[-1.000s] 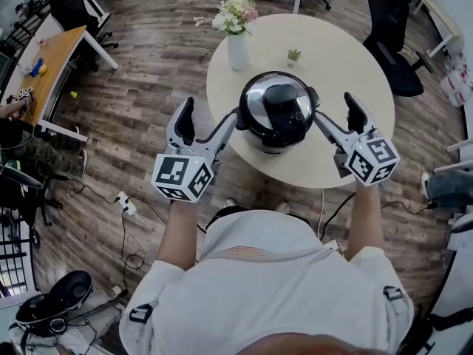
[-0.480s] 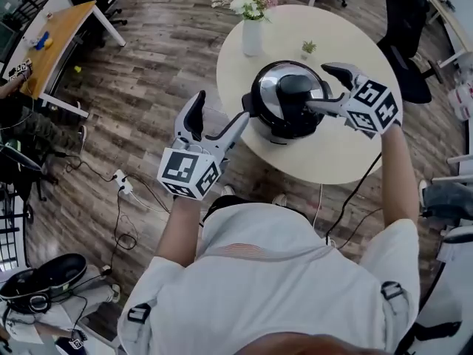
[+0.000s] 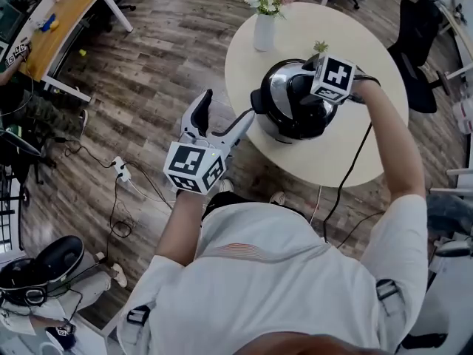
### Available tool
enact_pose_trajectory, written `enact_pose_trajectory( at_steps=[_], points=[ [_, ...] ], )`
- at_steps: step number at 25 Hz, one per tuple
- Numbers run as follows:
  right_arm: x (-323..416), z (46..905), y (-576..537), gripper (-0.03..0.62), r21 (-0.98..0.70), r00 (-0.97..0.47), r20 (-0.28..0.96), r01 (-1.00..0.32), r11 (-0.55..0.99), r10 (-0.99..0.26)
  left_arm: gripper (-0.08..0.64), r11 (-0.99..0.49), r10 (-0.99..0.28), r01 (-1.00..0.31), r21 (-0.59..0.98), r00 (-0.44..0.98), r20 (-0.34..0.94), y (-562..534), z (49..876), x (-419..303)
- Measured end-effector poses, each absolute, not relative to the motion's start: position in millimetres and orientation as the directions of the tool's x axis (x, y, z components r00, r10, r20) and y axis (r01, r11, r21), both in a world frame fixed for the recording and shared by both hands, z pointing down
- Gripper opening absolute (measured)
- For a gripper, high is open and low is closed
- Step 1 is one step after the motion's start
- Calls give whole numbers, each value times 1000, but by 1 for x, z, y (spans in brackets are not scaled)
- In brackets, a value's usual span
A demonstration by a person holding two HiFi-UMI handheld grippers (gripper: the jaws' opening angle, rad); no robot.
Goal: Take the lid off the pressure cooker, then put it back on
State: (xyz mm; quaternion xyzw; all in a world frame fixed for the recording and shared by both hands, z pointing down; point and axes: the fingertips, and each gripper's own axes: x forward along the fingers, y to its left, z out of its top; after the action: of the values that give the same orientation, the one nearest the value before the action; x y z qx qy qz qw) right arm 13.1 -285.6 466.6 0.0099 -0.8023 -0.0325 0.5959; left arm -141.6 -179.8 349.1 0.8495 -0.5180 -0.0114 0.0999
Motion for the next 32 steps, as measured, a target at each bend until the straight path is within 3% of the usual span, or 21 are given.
enact_pose_trajectory(
  at_steps=[9,15,19,27,32],
  points=[
    [13,489,-281,414,-16,-174,984,101,995,33,414,-447,-877,-871,204,472,95,-180,359,-142],
    [10,488,-281,408,-51,-179,981,98,994,68,414,-452,-872,-869,201,478,102,-181,361,-142],
    [10,490,-285,305,-15,-162,986,115,993,33,414,-454,-871,-867,204,480,104,-182,363,-144],
    [8,496,-286,308,4,-115,993,89,996,6,414,-448,-869,-865,228,481,118,-184,371,-147],
    [9,498,-287,307,-26,-69,997,85,996,32,413,-459,-835,-847,268,515,196,-193,408,-136]
  ],
)
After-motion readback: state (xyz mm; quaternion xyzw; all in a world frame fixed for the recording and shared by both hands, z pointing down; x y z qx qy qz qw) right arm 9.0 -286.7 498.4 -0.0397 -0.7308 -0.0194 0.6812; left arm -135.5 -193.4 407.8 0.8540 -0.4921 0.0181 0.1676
